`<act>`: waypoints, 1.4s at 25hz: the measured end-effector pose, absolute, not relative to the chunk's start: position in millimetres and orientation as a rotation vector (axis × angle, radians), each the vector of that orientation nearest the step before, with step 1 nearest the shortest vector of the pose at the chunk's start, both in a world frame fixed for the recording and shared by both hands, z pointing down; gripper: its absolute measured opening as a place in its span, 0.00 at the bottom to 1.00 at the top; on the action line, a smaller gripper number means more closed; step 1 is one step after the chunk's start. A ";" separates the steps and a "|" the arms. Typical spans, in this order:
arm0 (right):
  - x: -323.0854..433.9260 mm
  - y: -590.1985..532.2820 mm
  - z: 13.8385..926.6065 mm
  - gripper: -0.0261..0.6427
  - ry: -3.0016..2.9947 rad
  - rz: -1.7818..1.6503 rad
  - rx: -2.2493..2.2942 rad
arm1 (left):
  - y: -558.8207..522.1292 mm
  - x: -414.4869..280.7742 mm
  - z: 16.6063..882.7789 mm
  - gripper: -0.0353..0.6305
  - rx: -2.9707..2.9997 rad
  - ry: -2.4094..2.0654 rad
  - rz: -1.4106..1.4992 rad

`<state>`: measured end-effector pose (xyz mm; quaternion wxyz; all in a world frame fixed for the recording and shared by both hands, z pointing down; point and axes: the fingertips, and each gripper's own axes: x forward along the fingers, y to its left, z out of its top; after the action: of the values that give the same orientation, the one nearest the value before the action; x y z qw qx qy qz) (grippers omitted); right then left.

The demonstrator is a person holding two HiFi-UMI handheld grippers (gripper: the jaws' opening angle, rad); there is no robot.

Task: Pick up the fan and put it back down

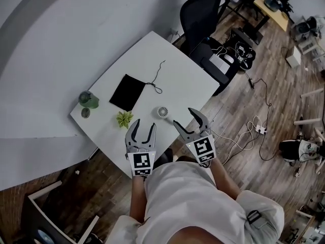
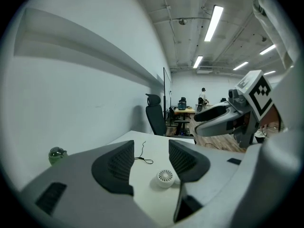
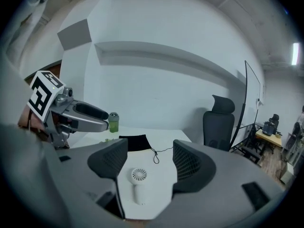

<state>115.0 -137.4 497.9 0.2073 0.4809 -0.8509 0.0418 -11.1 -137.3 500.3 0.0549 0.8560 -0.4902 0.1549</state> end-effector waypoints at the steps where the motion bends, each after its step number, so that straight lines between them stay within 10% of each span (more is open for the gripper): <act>1: 111.6 -139.5 500.7 0.49 -2.365 0.122 1.323 | -140.2 -12.5 503.4 0.39 2.595 -1.477 0.471; 35: 76.7 -172.4 619.4 0.52 -2.279 0.299 0.908 | -175.6 -23.0 611.6 0.39 2.325 -1.433 0.591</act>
<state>76.7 -172.4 619.4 0.3289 0.3468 -0.8709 0.1144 -23.0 -175.6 611.6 0.1727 0.8195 -0.5052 0.2082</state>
